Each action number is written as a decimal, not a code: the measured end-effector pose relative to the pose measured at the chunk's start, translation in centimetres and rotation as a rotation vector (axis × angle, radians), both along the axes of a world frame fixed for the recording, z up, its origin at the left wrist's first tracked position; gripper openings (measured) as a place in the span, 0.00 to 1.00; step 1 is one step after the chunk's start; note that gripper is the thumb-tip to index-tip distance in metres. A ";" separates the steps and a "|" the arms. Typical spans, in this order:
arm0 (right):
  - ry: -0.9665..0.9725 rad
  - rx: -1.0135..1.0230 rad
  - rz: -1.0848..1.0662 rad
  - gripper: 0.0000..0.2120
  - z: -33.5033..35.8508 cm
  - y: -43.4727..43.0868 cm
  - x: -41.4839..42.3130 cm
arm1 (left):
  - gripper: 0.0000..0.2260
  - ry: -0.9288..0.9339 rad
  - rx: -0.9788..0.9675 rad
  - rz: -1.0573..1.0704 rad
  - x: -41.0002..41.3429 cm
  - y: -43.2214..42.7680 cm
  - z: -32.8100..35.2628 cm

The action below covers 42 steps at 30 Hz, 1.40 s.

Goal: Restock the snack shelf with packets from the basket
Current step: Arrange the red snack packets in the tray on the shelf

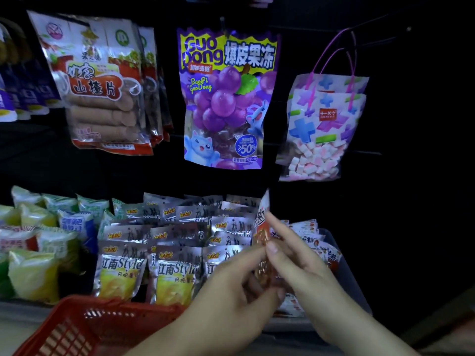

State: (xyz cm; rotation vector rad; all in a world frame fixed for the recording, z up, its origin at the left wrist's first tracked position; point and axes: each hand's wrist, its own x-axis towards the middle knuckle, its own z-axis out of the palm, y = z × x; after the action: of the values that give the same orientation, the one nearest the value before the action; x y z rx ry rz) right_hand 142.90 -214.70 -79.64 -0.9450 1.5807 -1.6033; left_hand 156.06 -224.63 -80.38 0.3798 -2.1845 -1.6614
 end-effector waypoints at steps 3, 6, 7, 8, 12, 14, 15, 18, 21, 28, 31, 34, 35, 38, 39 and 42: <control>-0.061 0.003 -0.069 0.16 -0.1 -0.1 -0.6 | 0.18 -0.028 0.153 -0.039 0.2 -0.3 0.8; -0.088 0.038 -0.151 0.15 -0.6 0.2 -1.5 | 0.08 0.012 0.257 0.113 0.3 -1.7 1.0; -0.082 0.057 -0.138 0.16 -0.5 0.4 -1.7 | 0.07 -0.006 0.189 0.231 0.3 -2.2 0.7; -0.070 0.070 -0.119 0.17 -0.3 0.6 -1.8 | 0.07 -0.038 0.109 0.338 0.3 -2.6 0.3; -0.046 0.106 -0.040 0.18 0.1 0.8 -1.7 | 0.14 -0.047 0.293 0.341 0.4 -3.3 -0.2; -0.020 0.126 -0.029 0.17 -0.3 0.6 -1.6 | 0.18 -0.008 0.327 0.323 0.5 -3.6 -0.2; 0.001 0.123 -0.038 0.17 -0.5 0.5 -1.5 | 0.20 -0.013 0.299 0.312 0.5 -3.7 -0.2; 0.069 0.106 -0.087 0.20 -1.0 0.1 -1.4 | 0.27 -0.061 0.274 0.188 0.5 -3.5 -0.2; 0.069 0.073 -0.127 0.23 -1.6 -0.1 -1.6 | 0.28 -0.109 0.198 0.117 0.7 -2.8 0.2; 0.153 0.161 -0.139 0.26 -2.2 -0.3 -1.6 | 0.27 -0.085 0.223 0.323 0.1 -3.0 -0.2; 0.022 0.089 -0.337 0.21 -2.3 -0.7 -1.8 | 0.19 -0.113 0.277 0.278 0.2 -2.1 -0.6; -0.058 0.035 -0.356 0.20 -1.6 -0.5 -2.3 | 0.17 -0.181 0.352 0.197 0.0 -0.9 -0.8; -0.056 0.044 -0.289 0.22 -1.5 -0.3 -2.5 | 0.18 -0.177 0.360 0.236 -0.1 -1.0 -0.9; -0.014 0.113 -0.108 0.27 -1.1 0.4 -2.6 | 0.23 -0.136 0.335 0.305 0.0 -2.2 -0.9; 0.002 0.125 -0.099 0.28 -1.1 0.6 -2.7 | 0.24 -0.133 0.322 0.283 0.1 -2.3 -0.7; -0.002 0.144 -0.140 0.26 -1.6 0.6 -2.7 | 0.25 -0.132 0.344 0.177 0.2 -2.3 -0.7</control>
State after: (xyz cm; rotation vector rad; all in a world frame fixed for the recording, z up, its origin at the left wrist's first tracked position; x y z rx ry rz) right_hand 140.16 -214.10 -81.26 -0.7710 1.7688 -1.5583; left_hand 156.21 -226.89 -81.07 0.7726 -1.8829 -1.9567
